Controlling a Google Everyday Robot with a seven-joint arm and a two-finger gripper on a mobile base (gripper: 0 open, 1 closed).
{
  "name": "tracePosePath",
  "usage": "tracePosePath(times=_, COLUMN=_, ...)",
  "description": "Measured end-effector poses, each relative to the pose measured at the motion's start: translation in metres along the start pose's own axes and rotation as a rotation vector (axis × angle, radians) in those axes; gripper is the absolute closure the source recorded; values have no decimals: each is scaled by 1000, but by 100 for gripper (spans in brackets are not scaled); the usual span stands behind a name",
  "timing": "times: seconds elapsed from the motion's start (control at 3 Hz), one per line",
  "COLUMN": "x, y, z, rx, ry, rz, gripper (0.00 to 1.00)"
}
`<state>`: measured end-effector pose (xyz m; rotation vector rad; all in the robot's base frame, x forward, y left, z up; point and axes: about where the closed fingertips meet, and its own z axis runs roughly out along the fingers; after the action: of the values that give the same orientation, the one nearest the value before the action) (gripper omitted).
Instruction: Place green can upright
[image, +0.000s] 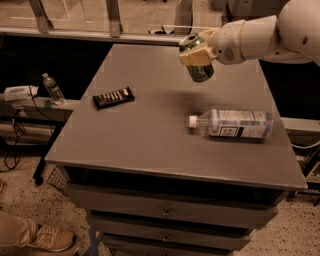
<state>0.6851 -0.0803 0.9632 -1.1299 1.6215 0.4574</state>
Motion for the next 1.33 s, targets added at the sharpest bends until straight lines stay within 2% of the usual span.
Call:
tracePosePath(times=0.33, x=-5, y=-5, z=12, rx=7, ry=-146, rz=90, gripper=100)
tracePosePath(times=0.67, x=-9, y=-7, z=17, rx=24, ry=-234, rz=129, gripper=100)
tracePosePath(times=1.33, x=-4, y=-3, z=37, rx=48, ry=-321, rz=134, gripper=100)
